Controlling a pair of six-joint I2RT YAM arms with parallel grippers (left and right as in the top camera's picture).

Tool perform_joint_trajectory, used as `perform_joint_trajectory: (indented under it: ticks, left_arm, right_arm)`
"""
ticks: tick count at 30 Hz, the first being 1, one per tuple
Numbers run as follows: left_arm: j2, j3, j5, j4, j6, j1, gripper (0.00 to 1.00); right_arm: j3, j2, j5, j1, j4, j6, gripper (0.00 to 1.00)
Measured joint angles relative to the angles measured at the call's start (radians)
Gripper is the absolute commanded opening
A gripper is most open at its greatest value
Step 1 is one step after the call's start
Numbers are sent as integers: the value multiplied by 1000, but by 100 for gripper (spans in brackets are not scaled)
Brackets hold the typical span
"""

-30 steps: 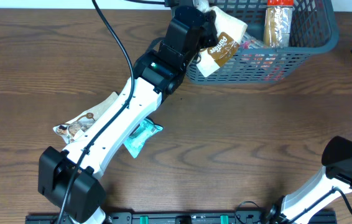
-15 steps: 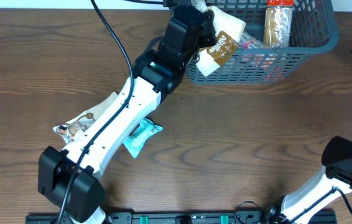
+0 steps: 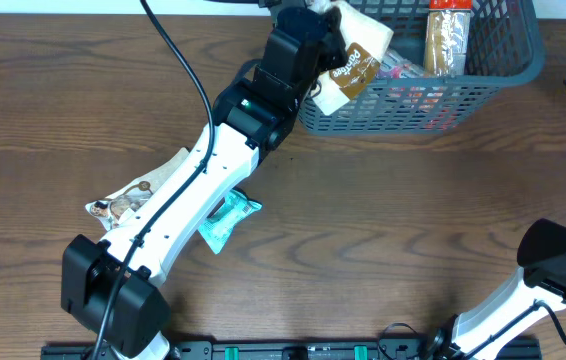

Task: Pack container
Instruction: 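Lower the rice bag into the basket and open the left gripper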

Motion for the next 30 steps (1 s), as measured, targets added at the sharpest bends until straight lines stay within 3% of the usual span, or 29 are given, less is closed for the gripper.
perform_joint_trajectory:
  ticks: [21,30]
  left_arm:
    - [89,28,33,71,-3,-59,6]
    - [104,37,15,36,8,-54,17]
  right_arm:
    - [0,0,-42,0,0,-31,99]
    - [0,0,-42,0,0,-39,99]
